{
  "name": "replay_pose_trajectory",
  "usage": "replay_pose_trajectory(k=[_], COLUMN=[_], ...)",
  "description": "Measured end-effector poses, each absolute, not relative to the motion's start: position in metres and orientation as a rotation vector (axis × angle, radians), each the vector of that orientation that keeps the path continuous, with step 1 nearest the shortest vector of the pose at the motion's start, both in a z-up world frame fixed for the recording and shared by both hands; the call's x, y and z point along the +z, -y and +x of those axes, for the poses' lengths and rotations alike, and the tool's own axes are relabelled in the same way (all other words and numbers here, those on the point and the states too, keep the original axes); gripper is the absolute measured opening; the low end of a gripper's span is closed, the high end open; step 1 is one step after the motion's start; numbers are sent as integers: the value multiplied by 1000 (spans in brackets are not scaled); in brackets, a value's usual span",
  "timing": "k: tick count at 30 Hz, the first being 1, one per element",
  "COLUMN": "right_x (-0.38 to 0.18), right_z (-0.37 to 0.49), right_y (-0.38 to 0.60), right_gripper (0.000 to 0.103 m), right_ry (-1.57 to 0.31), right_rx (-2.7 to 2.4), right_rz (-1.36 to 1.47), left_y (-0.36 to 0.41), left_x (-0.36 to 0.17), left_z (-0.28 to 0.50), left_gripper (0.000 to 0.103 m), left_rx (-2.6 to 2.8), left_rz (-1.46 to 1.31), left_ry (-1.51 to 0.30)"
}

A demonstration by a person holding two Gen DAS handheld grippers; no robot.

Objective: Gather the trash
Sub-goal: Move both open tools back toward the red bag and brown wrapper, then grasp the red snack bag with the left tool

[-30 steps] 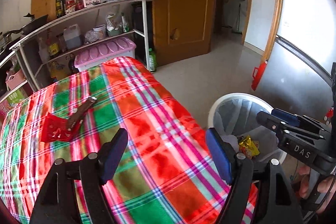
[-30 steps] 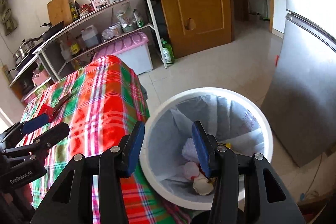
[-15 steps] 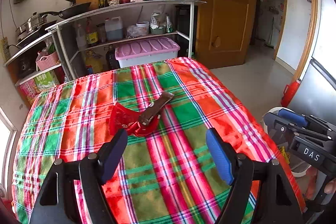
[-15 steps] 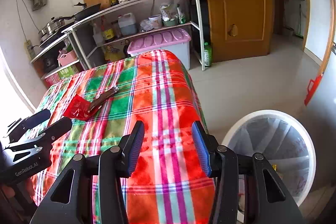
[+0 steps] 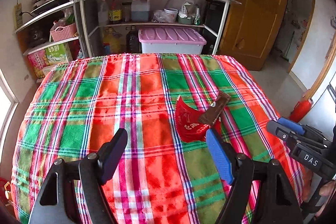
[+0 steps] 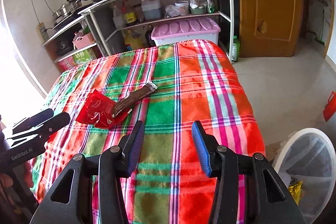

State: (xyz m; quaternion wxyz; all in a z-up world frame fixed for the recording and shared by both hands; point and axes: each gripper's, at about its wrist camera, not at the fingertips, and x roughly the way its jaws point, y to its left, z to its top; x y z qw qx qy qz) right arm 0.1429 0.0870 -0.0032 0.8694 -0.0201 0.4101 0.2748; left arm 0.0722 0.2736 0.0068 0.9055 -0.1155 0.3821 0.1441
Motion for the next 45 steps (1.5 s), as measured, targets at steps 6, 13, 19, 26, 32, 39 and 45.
replay_pose_trajectory(k=[6, 13, 19, 26, 32, 39, 45], right_x=[-16, -23, -25, -26, -26, -24, -23], right_z=[162, 176, 183, 188, 187, 188, 188], right_y=[-120, -141, -142, -144, -148, -148, -158], right_gripper=[48, 48, 48, 48, 48, 48, 48], right_ry=[-883, -890, -897, -906, -910, -902, -878], right_rx=[613, 609, 604, 596, 601, 597, 633], right_rz=[-84, -104, -101, -103, -103, -90, -113], left_y=[-284, -288, -288, -287, -282, -288, -310], left_x=[1, -7, -23, -31, -28, -20, -17], left_z=[89, 111, 127, 131, 127, 108, 92], left_gripper=[79, 79, 54, 33, 8, 5, 5], left_rx=[295, 254, 222, 188, 170, 200, 272], left_rz=[-209, -202, -204, -211, -192, -134, -147], left_ry=[-809, -831, -892, -916, -904, -884, -870])
